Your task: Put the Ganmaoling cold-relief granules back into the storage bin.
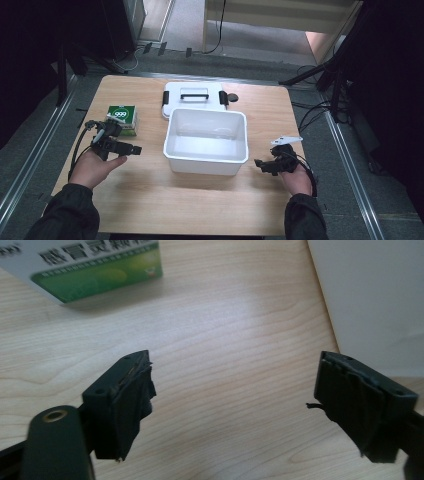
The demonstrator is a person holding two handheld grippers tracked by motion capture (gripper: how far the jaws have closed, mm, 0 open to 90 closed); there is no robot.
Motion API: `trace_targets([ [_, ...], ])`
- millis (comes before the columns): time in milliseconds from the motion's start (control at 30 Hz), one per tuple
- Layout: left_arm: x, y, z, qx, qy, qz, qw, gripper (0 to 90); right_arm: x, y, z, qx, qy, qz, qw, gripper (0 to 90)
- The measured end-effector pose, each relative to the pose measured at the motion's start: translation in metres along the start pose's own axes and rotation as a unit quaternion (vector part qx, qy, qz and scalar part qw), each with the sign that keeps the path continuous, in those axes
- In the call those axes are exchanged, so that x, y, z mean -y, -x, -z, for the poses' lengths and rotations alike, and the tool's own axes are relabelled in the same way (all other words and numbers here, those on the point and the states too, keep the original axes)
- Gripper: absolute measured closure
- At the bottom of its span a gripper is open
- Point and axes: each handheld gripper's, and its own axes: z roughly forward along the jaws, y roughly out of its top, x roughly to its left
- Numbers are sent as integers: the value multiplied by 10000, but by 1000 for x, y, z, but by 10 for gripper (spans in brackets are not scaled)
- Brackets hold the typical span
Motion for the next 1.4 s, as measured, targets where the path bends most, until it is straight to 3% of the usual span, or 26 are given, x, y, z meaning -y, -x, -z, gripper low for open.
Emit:
trace_targets([
  [133,-12,-4,4,61,-121,140,9998,140,0,0,0,-3,25,-8,10000,198],
  [400,-35,-12,13,-68,-175,226,9996,137,0,0,0,16,29,1,10000,198],
  [533,-45,-16,15,-151,-182,369,9990,133,0,0,1,41,56,-18,10000,199],
  [700,-59,-24,17,-136,-239,474,9985,127,0,-1,0,26,46,32,10000,199],
  [800,-66,-28,15,-180,-290,537,9980,126,-1,-3,-1,35,66,94,9999,199],
  [900,-76,-34,12,-63,-378,664,9971,126,-2,-6,-2,2,97,156,9998,198],
  [1033,-84,-38,10,-130,-463,708,9963,125,-3,-6,-2,-15,122,175,9998,198],
  [1200,-97,-48,2,-113,-585,920,9940,119,-2,-5,-1,-12,145,160,9998,199],
  [1267,-104,-51,-3,-258,-661,945,9930,108,-3,-5,-1,-15,154,164,9997,199],
  [1400,-112,-59,-10,-345,-770,1019,9912,97,-2,-5,-1,-18,149,151,9998,199],
])
